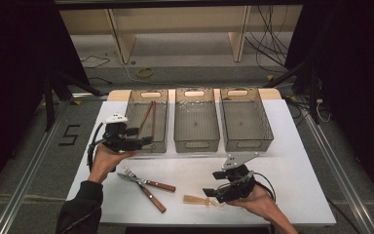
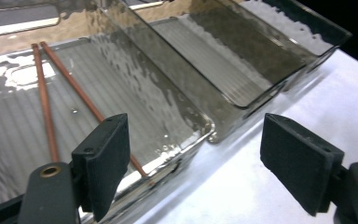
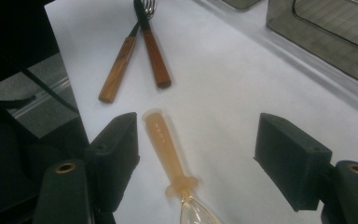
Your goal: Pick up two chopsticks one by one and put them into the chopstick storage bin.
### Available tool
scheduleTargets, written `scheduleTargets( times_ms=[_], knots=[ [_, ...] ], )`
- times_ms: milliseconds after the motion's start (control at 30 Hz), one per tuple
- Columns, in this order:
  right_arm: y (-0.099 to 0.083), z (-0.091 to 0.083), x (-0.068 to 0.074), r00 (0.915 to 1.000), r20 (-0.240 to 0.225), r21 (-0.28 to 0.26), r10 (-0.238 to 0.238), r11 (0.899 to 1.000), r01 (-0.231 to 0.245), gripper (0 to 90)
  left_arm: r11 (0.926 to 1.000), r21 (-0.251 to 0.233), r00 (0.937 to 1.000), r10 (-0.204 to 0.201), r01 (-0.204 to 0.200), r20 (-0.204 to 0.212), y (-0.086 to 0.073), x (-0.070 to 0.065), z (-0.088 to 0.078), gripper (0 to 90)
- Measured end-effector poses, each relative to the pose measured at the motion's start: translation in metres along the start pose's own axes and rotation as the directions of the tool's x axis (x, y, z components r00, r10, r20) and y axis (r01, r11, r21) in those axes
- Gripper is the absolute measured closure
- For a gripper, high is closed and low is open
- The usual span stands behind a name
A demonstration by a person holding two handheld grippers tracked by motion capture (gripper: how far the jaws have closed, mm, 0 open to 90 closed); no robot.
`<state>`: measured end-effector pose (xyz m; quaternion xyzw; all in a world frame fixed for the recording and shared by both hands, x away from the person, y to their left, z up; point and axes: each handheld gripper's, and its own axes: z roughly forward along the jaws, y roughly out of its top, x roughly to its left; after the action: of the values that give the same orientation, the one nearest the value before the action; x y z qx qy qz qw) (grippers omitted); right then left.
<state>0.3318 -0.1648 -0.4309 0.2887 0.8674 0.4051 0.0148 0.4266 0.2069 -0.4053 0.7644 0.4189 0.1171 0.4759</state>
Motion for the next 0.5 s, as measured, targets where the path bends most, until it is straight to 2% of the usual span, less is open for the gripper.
scheduleTargets(
  times_ms=[100, 200, 500],
  knots=[
    [0.002, 0.002, 0.001, 1.0, -0.001, 0.005, -0.01, 1.0, 0.01, 30.7, 1.0, -0.009, 1.0, 0.003, -0.003, 0.006, -0.004, -0.003, 0.0, 23.1],
    [0.004, 0.005, 0.002, 0.9998, -0.001, 0.019, -0.018, 1.0, 0.018, 30.7, 0.9998, -0.017, 0.9995, -0.008, 0.008, 0.031, -0.01, -0.006, -0.001, 23.1],
    [0.007, 0.014, 0.001, 0.9979, -0.005, 0.071, -0.065, 0.995, 0.065, 30.7, 0.9985, -0.053, 0.9981, 0.014, -0.01, 0.06, -0.023, -0.022, -0.006, 21.1]
  ],
)
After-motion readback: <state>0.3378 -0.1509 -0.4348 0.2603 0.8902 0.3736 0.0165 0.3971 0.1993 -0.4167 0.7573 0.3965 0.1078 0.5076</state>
